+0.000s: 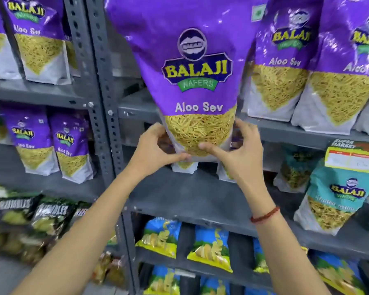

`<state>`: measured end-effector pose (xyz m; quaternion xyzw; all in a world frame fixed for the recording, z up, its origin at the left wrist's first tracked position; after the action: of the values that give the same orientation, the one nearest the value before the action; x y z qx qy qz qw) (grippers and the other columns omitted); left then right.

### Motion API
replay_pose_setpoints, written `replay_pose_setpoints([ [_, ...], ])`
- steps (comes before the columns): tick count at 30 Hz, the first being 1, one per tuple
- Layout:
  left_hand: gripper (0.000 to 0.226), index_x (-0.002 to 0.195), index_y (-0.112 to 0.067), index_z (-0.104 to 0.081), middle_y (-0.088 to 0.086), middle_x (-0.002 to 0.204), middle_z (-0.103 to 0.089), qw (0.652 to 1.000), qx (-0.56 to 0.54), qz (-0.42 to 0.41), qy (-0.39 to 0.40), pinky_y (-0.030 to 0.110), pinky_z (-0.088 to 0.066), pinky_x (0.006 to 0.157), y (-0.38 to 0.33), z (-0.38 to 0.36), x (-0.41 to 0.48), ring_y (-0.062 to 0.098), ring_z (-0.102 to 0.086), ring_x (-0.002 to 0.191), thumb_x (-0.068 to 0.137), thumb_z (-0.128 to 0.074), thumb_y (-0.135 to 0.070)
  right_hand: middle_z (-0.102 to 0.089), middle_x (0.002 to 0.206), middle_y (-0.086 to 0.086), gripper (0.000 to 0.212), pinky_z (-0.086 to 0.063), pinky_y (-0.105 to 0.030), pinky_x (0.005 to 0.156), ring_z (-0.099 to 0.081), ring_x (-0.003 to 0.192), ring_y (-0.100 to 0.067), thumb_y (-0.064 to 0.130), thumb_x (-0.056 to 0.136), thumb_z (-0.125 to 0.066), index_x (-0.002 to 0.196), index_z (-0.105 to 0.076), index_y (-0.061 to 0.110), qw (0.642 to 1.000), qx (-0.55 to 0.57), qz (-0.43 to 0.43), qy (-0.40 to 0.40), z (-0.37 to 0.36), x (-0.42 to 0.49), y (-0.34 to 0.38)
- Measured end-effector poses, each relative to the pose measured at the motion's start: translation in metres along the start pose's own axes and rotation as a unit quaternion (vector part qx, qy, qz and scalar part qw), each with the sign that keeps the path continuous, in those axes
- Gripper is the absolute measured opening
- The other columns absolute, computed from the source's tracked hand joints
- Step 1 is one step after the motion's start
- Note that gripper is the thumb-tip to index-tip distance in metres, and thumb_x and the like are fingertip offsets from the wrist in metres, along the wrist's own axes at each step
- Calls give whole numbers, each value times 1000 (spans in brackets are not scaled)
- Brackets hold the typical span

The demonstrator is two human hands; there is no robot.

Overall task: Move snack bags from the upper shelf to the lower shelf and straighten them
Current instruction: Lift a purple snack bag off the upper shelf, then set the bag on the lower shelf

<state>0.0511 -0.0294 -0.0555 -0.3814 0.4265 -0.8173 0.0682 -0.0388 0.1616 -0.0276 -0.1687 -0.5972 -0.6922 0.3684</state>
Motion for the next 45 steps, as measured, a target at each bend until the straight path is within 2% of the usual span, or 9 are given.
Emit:
replay_pose_setpoints([
  [2, 67, 104, -22, -59, -8, 102, -68, 1000, -6, 6, 15, 16, -51, 76, 19, -2, -22, 2, -63, 93, 47, -90, -36, -59, 102, 7, 77, -51, -33, 83, -59, 100, -21, 61, 43, -82, 109, -56, 30, 1000, -10, -7, 14, -11, -21, -12],
  [6, 61, 97, -54, -53, -12, 105, -61, 998, 43, 19, 34, 13, -46, 73, 66, -6, -53, -2, -58, 95, 47, -87, -44, -65, 108, 1, 83, -46, -17, 77, -59, 101, -18, 44, 45, -92, 115, -56, 19, 994, -17, -75, 83, -43, -62, -58],
  [10, 60, 104, -34, -63, 1, 115, -58, 989, 100, 80, 73, 32, -49, 86, 131, -23, -68, 12, -55, 107, 50, -88, -43, -67, 103, 1, 75, -44, -9, 71, -63, 94, -16, 36, 49, -93, 111, -55, 15, 982, -21, -141, 121, -77, -90, -112],
  [20, 80, 107, -15, -59, 8, 109, -64, 952, 181, 187, 159, 43, -50, 85, 256, -68, -62, 23, -60, 100, 42, -81, -56, -68, 106, -8, 66, -52, -43, 82, -62, 101, -25, 42, 58, -88, 106, -54, 12, 939, -112, -234, 226, -146, -101, -231],
  [23, 65, 103, -8, -63, 12, 100, -67, 944, 157, 250, 145, 40, -54, 80, 297, -77, -62, 25, -67, 92, 51, -87, -39, -66, 104, -13, 75, -50, -43, 76, -62, 97, -32, 61, 62, -75, 107, -49, 7, 927, -125, -251, 250, -162, -101, -260],
  [26, 44, 102, -10, -65, 12, 92, -74, 934, 170, 271, 158, 37, -54, 75, 319, -89, -59, 26, -69, 88, 66, -81, -30, -62, 107, -16, 59, -43, -38, 70, -58, 95, -36, 43, 79, -71, 115, -42, 6, 921, -136, -254, 261, -171, -100, -280],
  [34, 29, 87, -11, -65, 9, 89, -76, 927, 182, 286, 158, 43, -55, 75, 332, -101, -42, 27, -68, 87, 71, -77, -32, -57, 130, -17, 55, -48, -51, 97, -56, 118, -36, 28, 85, -69, 126, -36, 13, 898, -131, -296, 300, -180, -76, -304],
  [41, 28, 80, -11, -64, 0, 76, -67, 875, 192, 314, 316, 28, -47, 66, 303, -110, -35, 21, -62, 83, 72, -74, -36, -51, 138, -8, 62, -44, -37, 99, -49, 126, -22, 22, 83, -71, 135, -38, 13, 947, -79, -258, 173, -155, -69, -272],
  [45, 35, 102, -11, -68, 5, 95, -70, 914, 149, 247, 286, 18, -44, 74, 222, -90, -1, 18, -64, 95, 76, -73, -35, -61, 113, 3, 41, -48, -26, 82, -55, 95, 9, 13, 83, -70, 119, -51, 17, 983, -25, -166, 70, -124, -45, -206],
])
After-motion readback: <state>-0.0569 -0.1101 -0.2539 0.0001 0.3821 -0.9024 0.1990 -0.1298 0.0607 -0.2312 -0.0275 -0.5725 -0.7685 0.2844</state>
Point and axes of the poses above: each hand's wrist, its own x-axis towards the middle knuckle, its own z-axis out of the back of the hand, y = z × x, the point moved 9 cm from there along x, towards the middle knuckle
